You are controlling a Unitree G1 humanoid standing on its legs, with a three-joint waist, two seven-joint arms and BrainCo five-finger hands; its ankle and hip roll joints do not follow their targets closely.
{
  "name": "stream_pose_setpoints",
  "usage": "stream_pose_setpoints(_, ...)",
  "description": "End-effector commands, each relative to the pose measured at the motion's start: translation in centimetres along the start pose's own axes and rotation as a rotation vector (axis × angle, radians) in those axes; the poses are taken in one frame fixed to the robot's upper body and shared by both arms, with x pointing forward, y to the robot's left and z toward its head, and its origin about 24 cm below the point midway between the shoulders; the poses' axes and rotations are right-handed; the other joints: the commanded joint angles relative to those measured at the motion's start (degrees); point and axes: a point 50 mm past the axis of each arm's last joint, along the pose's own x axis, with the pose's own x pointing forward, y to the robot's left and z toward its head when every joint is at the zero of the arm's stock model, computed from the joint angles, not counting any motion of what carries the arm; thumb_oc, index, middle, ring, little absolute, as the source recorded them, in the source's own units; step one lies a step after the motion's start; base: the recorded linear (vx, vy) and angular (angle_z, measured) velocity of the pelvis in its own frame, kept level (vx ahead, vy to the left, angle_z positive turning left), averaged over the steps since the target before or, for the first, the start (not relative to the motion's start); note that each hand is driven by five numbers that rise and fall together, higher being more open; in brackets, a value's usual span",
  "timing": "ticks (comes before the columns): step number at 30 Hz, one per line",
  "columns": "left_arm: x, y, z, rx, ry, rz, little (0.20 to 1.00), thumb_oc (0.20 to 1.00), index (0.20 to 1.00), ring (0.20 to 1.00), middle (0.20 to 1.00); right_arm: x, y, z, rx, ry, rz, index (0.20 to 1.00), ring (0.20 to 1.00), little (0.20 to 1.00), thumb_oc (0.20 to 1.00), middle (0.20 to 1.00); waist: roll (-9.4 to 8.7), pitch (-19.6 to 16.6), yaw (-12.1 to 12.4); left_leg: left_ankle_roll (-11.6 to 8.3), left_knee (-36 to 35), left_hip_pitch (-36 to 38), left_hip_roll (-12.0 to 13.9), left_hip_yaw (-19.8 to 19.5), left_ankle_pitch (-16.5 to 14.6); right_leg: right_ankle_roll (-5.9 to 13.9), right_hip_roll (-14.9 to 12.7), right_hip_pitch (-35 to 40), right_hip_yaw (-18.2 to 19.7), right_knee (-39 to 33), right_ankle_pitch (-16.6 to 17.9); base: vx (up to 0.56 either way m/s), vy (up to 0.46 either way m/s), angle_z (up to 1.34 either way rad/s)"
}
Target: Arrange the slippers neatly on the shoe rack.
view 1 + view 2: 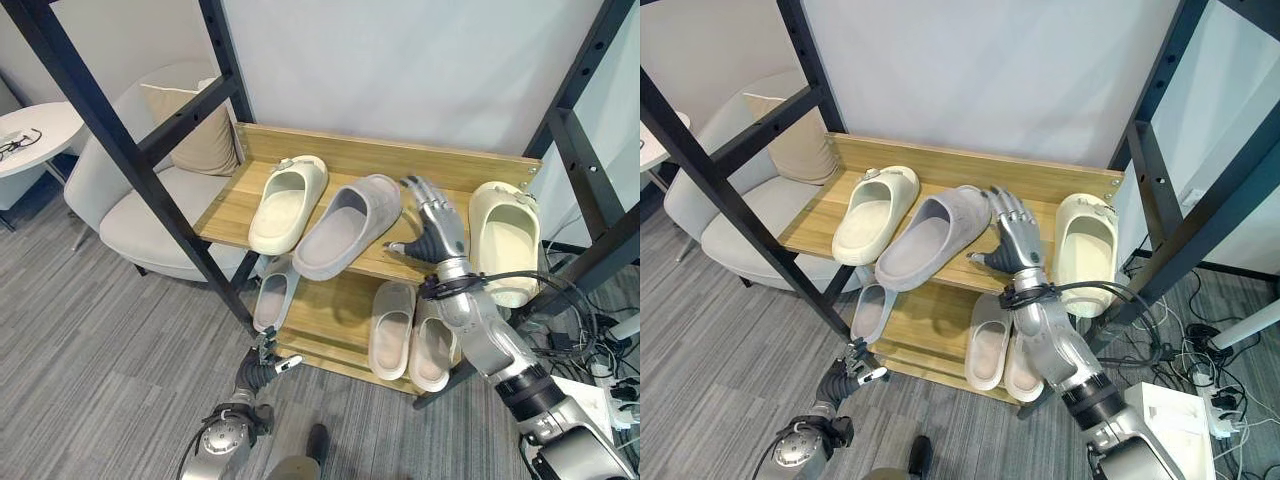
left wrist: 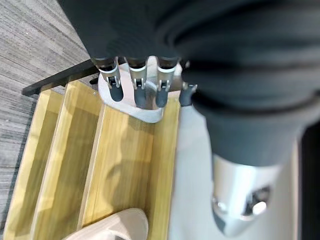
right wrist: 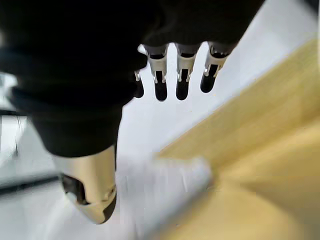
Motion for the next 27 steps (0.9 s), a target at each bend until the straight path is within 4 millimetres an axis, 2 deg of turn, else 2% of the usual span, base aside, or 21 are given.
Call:
stream_pose_setpoints(1, 1.6, -0.3, 3.0, 0.034, -0.134, -0.031, 1.0, 1.0, 1.0, 1.0, 1.0, 2.6, -2.7, 1.6, 0.015, -0.11, -0.149, 1.0, 1.0, 1.0, 1.0, 1.0, -1.55, -0.8, 1.0, -2.05, 0.2, 5.4, 2.5, 1.0, -7.9, 3.04, -3.0, 0.8, 2.7, -0.2, -2.4, -0.03, -0.017, -0.01)
stream_pose_setpoints(9, 1.6, -0.9, 3.1, 0.016, -0.135, -0.034, 1.0, 1.0, 1.0, 1.0, 1.0, 3.6, -2.7, 5.1, 0.125, -0.224, -0.177, 1.0, 1.0, 1.0, 1.0, 1.0, -1.87, -0.7, 1.6, -2.33, 0.2, 5.0, 2.7, 0.6, -7.5, 2.77, -2.7, 0.6, 2.4, -0.2, -2.3, 0.0, 0.0, 0.0)
stream_pose_setpoints(19, 1.4, -0.1, 3.0, 0.015, -0.134, -0.036, 1.0, 1.0, 1.0, 1.0, 1.0, 5.4, -1.5, 6.5, 0.094, -0.261, -0.127, 1.0, 1.0, 1.0, 1.0, 1.0, -4.6, 0.4, 7.0, -1.8, 0.2, 3.0, 1.1, -2.7, -7.2, 3.43, -3.6, 0.9, -1.1, -0.1, -1.3, 0.0, 0.024, 0.19)
stream_pose_setpoints(22, 1.3, 0.0, 3.0, 0.019, -0.135, -0.035, 1.0, 1.0, 1.0, 1.0, 1.0, 5.6, -1.2, 6.2, 0.068, -0.252, -0.107, 1.0, 1.0, 1.0, 1.0, 1.0, -4.97, 0.5, 7.5, -1.6, 0.2, 2.8, 0.8, -2.9, -7.3, 3.67, -4.0, 0.9, -1.6, -0.1, -1.1, 0.02, 0.045, 0.13)
stream_pose_setpoints(23, 1.4, 0.3, 3.2, 0.02, -0.14, -0.031, 1.0, 1.0, 1.0, 1.0, 1.0, 5.7, -1.0, 5.2, 0.019, -0.224, -0.088, 1.0, 1.0, 1.0, 1.0, 1.0, -5.28, 0.6, 7.9, -1.47, 0.2, 2.6, 0.5, -3.1, -7.5, 3.89, -4.3, 1.0, -2.2, 0.0, -1.0, 0.02, 0.051, 0.17)
stream_pose_setpoints(27, 1.4, 0.6, 3.0, 0.031, -0.133, -0.023, 1.0, 1.0, 1.0, 1.0, 1.0, 5.6, -1.5, 3.7, -0.032, -0.18, -0.097, 1.0, 1.0, 1.0, 1.0, 1.0, -5.31, 0.5, 7.5, -1.19, 0.2, 2.5, 0.0, -3.2, -7.7, 4.03, -4.7, 0.8, -2.4, 0.1, -0.8, 0.02, 0.034, 0.15)
